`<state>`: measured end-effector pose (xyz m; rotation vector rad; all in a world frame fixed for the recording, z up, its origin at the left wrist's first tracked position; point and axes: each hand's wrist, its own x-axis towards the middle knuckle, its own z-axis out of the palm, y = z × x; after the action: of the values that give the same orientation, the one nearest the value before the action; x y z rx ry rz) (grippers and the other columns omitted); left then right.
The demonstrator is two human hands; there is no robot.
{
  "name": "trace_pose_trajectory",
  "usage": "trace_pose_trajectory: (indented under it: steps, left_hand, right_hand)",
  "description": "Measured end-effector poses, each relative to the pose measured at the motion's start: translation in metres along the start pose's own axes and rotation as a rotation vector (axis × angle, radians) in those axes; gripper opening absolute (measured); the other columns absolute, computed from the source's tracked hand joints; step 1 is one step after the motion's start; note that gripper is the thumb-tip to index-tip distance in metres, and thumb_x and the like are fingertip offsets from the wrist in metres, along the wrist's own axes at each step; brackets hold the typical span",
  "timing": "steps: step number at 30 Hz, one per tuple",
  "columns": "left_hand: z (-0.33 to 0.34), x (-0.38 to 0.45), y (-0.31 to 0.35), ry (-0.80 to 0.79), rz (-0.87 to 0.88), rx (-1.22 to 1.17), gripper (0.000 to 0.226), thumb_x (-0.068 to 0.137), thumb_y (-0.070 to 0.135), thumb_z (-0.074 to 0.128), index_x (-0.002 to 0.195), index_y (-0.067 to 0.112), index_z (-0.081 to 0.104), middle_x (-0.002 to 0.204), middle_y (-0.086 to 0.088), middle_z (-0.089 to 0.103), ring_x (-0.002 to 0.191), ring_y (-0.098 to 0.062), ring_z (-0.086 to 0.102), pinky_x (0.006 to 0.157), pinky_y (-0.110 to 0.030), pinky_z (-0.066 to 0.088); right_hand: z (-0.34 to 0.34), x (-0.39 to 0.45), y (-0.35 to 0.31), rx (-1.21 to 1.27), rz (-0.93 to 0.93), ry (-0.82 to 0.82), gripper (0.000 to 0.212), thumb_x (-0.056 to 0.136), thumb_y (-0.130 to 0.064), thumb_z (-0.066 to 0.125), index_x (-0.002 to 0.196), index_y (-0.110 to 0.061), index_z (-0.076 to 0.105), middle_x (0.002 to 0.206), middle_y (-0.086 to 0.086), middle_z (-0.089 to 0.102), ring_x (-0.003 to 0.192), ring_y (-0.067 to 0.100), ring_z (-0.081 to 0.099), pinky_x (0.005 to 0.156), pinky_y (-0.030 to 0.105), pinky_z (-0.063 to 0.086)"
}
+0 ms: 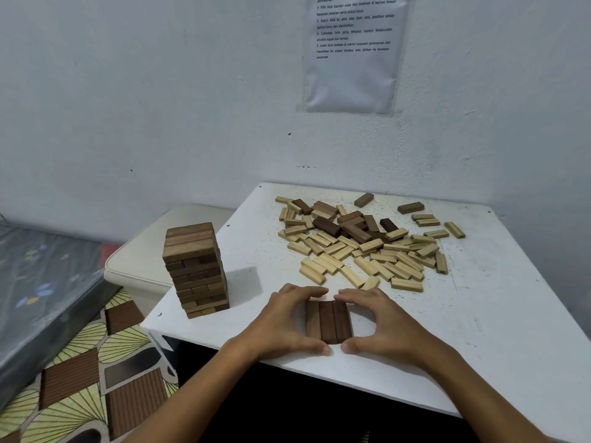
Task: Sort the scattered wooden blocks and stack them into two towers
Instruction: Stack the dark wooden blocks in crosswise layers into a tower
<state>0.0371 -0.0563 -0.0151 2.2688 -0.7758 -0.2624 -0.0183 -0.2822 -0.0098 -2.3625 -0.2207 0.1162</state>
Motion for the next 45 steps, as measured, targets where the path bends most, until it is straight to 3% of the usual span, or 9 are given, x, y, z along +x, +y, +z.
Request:
trace_pose_trajectory:
  steps: [11,15,18,22,27,31,36,41,45]
  left_hand:
    - [-0.002,0.001,-0.001,-0.019,-0.014,0.027,0.095,0.057,0.061,0.080,0.138,0.054,0.031,0.120,0.033,0.044,0.128,-0.009,0.039,0.111,-0.043,0.033]
    - [-0.002,0.003,0.003,0.010,-0.006,-0.011,0.090,0.056,0.054,0.082,0.131,0.057,0.032,0.124,0.018,0.054,0.126,-0.005,0.044,0.111,-0.040,0.033]
    - [-0.008,0.005,0.010,0.040,-0.001,-0.063,0.092,0.055,0.046,0.086,0.134,0.043,0.039,0.126,0.009,0.059,0.119,0.003,0.049,0.105,-0.026,0.039]
    - [-0.035,0.015,0.028,0.081,0.051,-0.038,0.083,0.059,0.027,0.091,0.130,0.025,0.049,0.123,0.007,0.060,0.111,0.008,0.053,0.081,0.001,0.035]
    - [-0.089,0.032,0.055,0.173,0.111,0.036,0.070,0.057,0.022,0.093,0.116,0.028,0.054,0.116,0.011,0.062,0.108,0.005,0.057,0.074,-0.003,0.037]
    - [-0.132,0.032,0.066,0.223,0.108,0.106,0.069,0.058,0.021,0.093,0.118,0.020,0.059,0.113,0.008,0.066,0.108,0.000,0.058,0.075,-0.003,0.039]
    - [-0.168,0.014,0.054,0.266,0.068,0.115,0.065,0.057,0.025,0.093,0.114,0.024,0.062,0.109,0.011,0.065,0.100,0.015,0.055,0.076,-0.004,0.039]
    - [-0.201,-0.020,0.028,0.350,-0.030,0.099,0.075,0.046,0.053,0.081,0.114,0.028,0.061,0.110,0.017,0.064,0.106,0.012,0.055,0.084,-0.018,0.044]
    - [-0.221,-0.041,0.007,0.374,-0.113,0.067,0.071,0.050,0.043,0.087,0.115,0.027,0.060,0.113,0.013,0.065,0.109,0.011,0.054,0.085,-0.022,0.045]
  right_hand:
    - [0.007,0.008,-0.003,0.059,-0.028,-0.019,0.090,0.062,-0.043,0.082,0.135,-0.056,0.031,0.130,-0.017,0.045,0.124,-0.002,0.044,0.100,0.026,0.040]
    - [0.008,0.011,-0.004,0.095,-0.066,-0.017,0.086,0.060,-0.043,0.079,0.130,-0.059,0.033,0.126,-0.016,0.050,0.123,-0.001,0.046,0.102,0.030,0.045]
    - [0.002,0.015,-0.007,0.085,-0.080,0.008,0.082,0.060,-0.039,0.079,0.128,-0.056,0.036,0.123,-0.014,0.052,0.119,0.003,0.047,0.095,0.026,0.043]
    - [-0.025,0.026,-0.027,0.041,-0.165,0.047,0.078,0.061,-0.034,0.082,0.127,-0.047,0.043,0.118,-0.013,0.055,0.105,-0.007,0.050,0.081,0.014,0.039]
    - [-0.060,0.051,-0.063,0.134,-0.251,0.088,0.076,0.059,-0.023,0.088,0.125,-0.033,0.051,0.117,-0.002,0.060,0.110,0.001,0.058,0.089,0.018,0.045]
    - [-0.073,0.073,-0.095,0.166,-0.307,0.113,0.070,0.063,-0.006,0.088,0.120,-0.027,0.054,0.110,0.000,0.060,0.078,-0.006,0.061,0.072,0.014,0.047]
    - [-0.063,0.105,-0.128,0.137,-0.365,0.088,0.068,0.055,-0.032,0.086,0.114,-0.039,0.054,0.108,-0.006,0.062,0.094,0.014,0.061,0.080,0.029,0.050]
    - [-0.036,0.137,-0.173,0.134,-0.452,-0.013,0.065,0.060,-0.027,0.086,0.116,-0.031,0.055,0.109,-0.005,0.062,0.106,0.004,0.056,0.080,0.024,0.045]
    - [-0.016,0.157,-0.197,0.149,-0.474,-0.091,0.063,0.062,-0.023,0.087,0.117,-0.029,0.056,0.109,-0.005,0.062,0.107,0.002,0.055,0.075,0.019,0.043]
